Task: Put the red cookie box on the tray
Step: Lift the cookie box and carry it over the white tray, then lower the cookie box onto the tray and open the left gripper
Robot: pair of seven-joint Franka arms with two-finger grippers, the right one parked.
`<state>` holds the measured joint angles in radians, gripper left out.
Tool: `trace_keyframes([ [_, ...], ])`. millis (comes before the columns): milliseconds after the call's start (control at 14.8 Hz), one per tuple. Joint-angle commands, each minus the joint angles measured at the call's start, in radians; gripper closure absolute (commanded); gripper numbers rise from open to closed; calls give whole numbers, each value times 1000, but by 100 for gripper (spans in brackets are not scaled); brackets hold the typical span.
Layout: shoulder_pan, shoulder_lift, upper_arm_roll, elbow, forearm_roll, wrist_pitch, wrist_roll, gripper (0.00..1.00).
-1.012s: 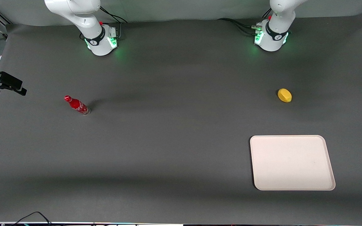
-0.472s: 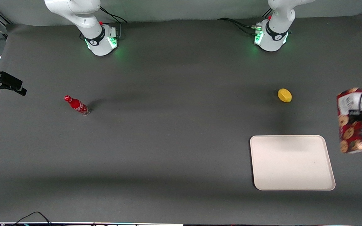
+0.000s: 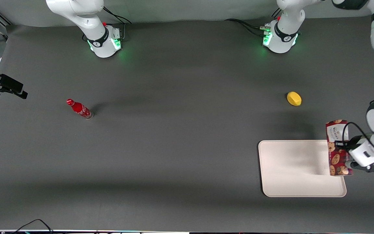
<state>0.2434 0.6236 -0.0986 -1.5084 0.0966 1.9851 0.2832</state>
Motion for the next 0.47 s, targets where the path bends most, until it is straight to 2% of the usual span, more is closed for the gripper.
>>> trace_keyframes([
  [0,-7,89,5,48,-9,93,-32,100],
  [202,-6,122,5,53,-11,130,-70,100],
  [405,-7,130,7,51,-44,228,-105,100],
])
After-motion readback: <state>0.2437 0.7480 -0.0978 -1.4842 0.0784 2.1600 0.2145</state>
